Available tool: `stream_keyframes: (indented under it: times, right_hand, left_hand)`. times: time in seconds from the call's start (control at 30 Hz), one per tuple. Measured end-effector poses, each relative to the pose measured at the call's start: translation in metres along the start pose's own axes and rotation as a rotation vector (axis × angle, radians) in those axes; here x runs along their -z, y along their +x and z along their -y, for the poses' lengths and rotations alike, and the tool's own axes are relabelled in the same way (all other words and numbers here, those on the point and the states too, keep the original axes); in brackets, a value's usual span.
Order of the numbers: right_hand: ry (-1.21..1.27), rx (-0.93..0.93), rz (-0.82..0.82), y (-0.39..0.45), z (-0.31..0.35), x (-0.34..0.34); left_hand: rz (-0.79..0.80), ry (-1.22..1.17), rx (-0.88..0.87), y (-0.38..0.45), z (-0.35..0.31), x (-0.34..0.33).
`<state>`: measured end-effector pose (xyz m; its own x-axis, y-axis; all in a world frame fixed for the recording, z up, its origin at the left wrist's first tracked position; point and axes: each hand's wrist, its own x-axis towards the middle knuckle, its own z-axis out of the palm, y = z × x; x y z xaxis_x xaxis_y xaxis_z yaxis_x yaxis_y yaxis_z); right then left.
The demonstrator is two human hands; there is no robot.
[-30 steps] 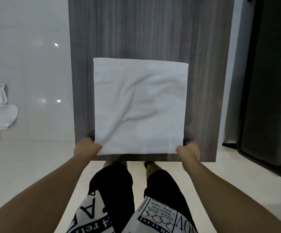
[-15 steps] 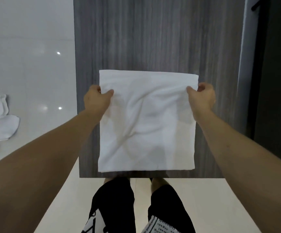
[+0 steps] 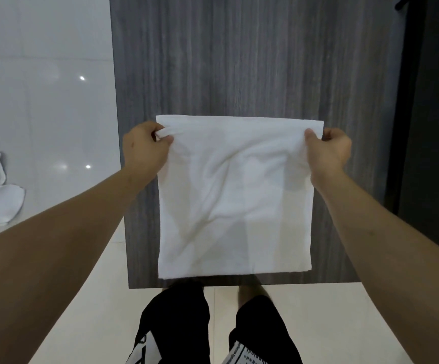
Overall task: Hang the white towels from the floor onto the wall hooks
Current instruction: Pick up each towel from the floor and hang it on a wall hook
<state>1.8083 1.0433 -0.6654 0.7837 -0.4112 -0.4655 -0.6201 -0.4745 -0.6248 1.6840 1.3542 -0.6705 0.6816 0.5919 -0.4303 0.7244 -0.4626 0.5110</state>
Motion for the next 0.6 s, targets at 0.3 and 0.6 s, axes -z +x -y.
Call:
stream_keyframes:
  times: [0.3, 0.6]
  right_hand:
    - [-0.15, -0.062, -0.027, 0.013, -0.007, -0.001]
    - [-0.58, 0.573, 0.127, -0.112, -0.072, -0.004]
  left_hand:
    - [-0.068, 0.009, -0.002, 0.027, -0.007, 0.003]
    - [0.003, 0.299, -0.364, -0.062, 0.012, -0.026]
